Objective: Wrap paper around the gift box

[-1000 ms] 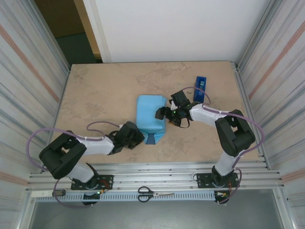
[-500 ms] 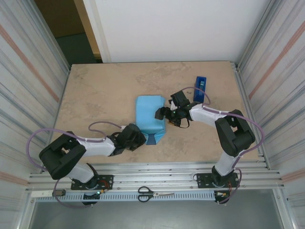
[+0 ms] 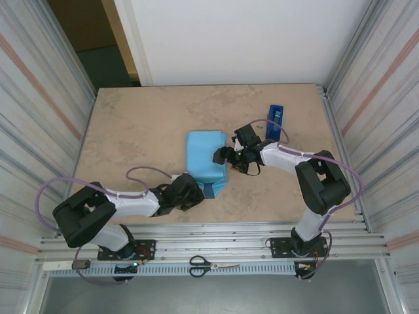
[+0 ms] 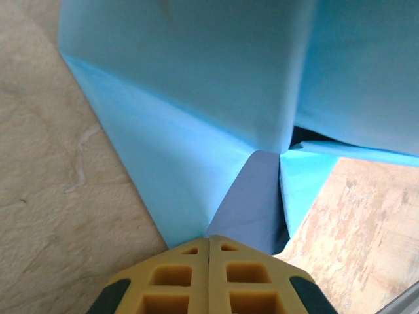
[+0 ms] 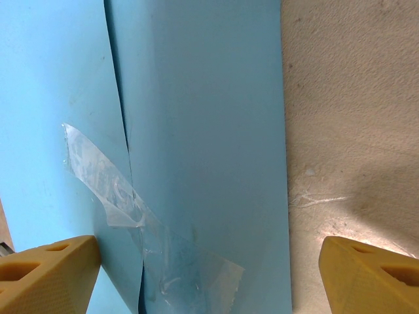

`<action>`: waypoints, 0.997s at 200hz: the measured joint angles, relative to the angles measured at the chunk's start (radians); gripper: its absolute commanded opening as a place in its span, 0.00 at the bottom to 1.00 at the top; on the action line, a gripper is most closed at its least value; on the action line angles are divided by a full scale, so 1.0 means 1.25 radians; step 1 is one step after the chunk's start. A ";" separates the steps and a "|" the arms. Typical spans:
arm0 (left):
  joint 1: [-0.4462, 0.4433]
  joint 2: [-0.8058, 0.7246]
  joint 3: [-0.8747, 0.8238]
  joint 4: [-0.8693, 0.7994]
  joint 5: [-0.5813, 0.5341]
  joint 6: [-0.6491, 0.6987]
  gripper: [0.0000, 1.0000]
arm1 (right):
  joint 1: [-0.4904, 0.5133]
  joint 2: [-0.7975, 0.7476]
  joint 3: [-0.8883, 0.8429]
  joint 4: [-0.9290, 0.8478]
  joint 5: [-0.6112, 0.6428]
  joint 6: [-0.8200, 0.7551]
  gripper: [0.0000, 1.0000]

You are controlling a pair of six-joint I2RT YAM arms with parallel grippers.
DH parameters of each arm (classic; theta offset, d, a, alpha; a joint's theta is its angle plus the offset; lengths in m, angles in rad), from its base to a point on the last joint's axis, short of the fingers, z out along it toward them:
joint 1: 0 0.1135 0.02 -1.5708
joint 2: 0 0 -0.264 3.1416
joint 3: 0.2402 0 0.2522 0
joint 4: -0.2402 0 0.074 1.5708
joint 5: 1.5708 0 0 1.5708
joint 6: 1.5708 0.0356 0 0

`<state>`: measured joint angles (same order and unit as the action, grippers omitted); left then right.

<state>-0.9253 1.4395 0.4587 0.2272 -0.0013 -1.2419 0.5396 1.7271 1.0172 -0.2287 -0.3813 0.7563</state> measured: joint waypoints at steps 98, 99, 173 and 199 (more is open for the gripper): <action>-0.015 -0.156 0.040 -0.095 0.008 0.070 0.00 | 0.007 0.001 0.018 -0.030 0.015 0.002 0.86; -0.014 -0.161 0.040 -0.095 0.007 0.070 0.00 | 0.007 0.001 0.019 -0.031 0.015 0.002 0.86; 0.090 -0.200 -0.009 -0.099 0.023 0.120 0.00 | 0.009 0.007 0.035 -0.054 0.018 0.002 0.86; 0.090 -0.129 -0.004 -0.080 0.028 0.117 0.00 | 0.010 0.008 0.037 -0.056 0.020 0.002 0.86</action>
<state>-0.8124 1.2778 0.4538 0.1268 0.0334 -1.0954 0.5526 1.7370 1.0634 -0.2989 -0.3569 0.7589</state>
